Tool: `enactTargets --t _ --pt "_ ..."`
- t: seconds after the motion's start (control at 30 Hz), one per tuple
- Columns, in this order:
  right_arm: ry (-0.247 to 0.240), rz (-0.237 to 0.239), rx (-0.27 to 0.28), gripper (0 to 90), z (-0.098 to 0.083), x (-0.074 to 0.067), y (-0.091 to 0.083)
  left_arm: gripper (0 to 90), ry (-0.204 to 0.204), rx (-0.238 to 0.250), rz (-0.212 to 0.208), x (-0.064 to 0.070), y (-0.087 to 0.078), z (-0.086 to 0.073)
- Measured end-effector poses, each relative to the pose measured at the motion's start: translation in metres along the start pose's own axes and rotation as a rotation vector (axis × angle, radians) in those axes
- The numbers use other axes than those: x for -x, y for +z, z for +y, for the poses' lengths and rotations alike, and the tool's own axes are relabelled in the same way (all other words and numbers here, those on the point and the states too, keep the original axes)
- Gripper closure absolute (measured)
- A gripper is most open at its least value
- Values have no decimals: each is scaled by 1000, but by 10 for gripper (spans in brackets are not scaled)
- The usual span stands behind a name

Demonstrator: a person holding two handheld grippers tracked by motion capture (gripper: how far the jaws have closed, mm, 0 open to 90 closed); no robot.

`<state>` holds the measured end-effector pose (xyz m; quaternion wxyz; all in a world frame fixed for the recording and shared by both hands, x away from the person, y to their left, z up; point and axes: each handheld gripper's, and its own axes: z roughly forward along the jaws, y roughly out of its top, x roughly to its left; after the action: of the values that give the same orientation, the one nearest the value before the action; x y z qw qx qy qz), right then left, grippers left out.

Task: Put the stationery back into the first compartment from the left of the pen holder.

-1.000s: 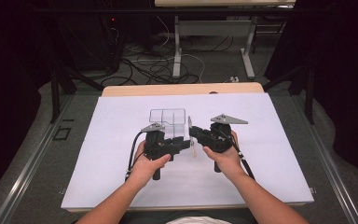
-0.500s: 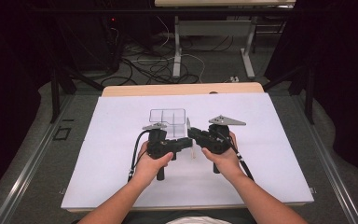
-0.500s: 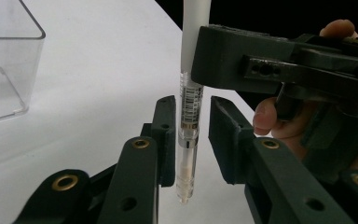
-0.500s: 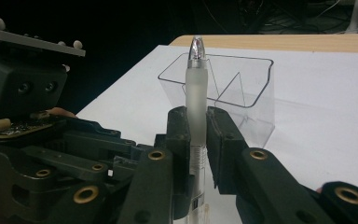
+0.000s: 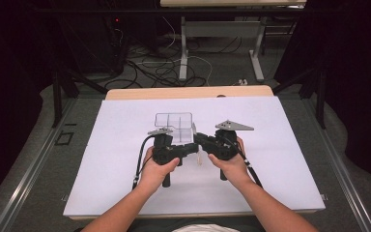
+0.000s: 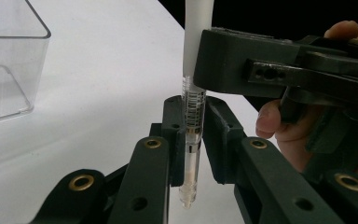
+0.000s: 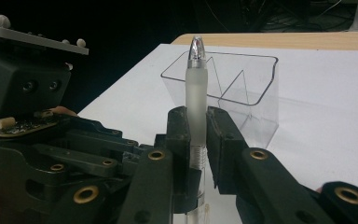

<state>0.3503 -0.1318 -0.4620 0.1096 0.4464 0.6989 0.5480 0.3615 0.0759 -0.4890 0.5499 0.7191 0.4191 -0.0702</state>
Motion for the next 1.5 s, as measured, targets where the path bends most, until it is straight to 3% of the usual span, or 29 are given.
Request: enactTargets --t 0.4,0.87,1.3,1.4,1.5 --pt "8 2 -3 792 1 0 0 800 20 5 17 1 0 0" --pt "33 27 -20 638 3 6 -3 801 -7 48 67 -11 -14 7" --pt "54 -22 -11 406 -1 34 -16 801 3 123 123 -19 -36 29" --pt "25 -3 -17 333 -2 39 -18 801 13 133 134 -20 -41 35" --pt "7 -16 -14 296 -3 40 -21 801 24 153 156 -21 -45 41"
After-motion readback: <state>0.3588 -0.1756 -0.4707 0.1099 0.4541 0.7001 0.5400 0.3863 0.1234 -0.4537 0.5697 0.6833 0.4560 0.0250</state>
